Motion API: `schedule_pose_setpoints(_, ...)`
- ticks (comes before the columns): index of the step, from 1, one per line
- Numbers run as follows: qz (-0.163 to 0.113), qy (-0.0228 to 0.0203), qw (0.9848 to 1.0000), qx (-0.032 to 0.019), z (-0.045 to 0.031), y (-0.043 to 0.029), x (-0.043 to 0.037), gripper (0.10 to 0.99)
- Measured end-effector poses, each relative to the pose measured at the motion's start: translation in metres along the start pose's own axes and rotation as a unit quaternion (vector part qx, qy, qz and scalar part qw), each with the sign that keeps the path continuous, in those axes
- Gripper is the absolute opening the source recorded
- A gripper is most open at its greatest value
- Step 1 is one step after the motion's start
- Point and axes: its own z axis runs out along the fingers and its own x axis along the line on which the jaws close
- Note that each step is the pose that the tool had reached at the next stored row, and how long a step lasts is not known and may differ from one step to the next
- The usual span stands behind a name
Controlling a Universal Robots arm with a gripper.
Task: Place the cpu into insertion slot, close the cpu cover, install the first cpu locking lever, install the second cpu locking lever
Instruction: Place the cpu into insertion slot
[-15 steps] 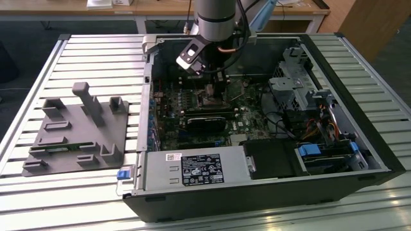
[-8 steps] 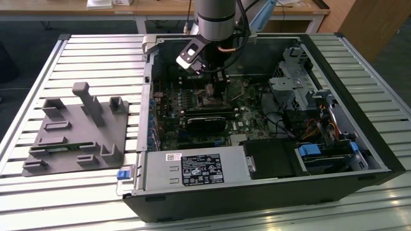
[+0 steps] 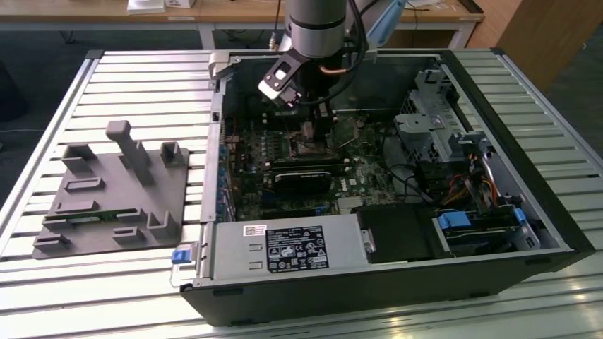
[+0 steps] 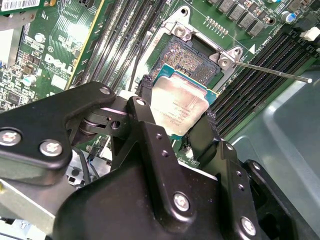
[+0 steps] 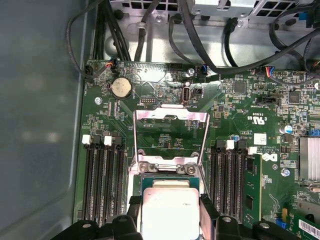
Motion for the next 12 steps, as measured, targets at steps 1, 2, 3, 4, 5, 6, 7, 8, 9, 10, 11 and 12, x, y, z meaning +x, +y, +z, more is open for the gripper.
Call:
schedule_pose_setpoints(1,0.0,0.0,1.0,0.0,-0.0011,0.0001,0.0,0.541)
schedule_pose_setpoints(2,0.0,0.0,1.0,0.0,-0.0012,0.0001,0.0,0.541)
schedule_pose_setpoints(3,0.0,0.0,1.0,0.0,-0.0013,0.0001,0.0,0.541)
schedule_pose_setpoints(4,0.0,0.0,1.0,0.0,-0.0013,0.0001,0.0,0.541)
schedule_pose_setpoints(5,0.0,0.0,1.0,0.0,-0.0014,0.0001,0.0,0.541)
schedule_pose_setpoints(6,0.0,0.0,1.0,0.0,-0.0015,0.0001,0.0,0.541)
schedule_pose_setpoints(7,0.0,0.0,1.0,0.0,-0.0016,0.0001,0.0,0.541)
schedule_pose_setpoints(8,0.0,0.0,1.0,0.0,-0.0017,0.0001,0.0,0.541)
schedule_pose_setpoints(9,0.0,0.0,1.0,0.0,-0.0052,0.0004,0.0,0.541)
schedule_pose_setpoints(10,0.0,0.0,1.0,0.0,-0.0087,0.0007,0.0,0.541)
schedule_pose_setpoints(11,0.0,0.0,1.0,0.0,-0.0088,0.0007,0.0,0.541)
schedule_pose_setpoints(12,0.0,0.0,1.0,0.0,-0.0089,0.0007,0.0,0.541)
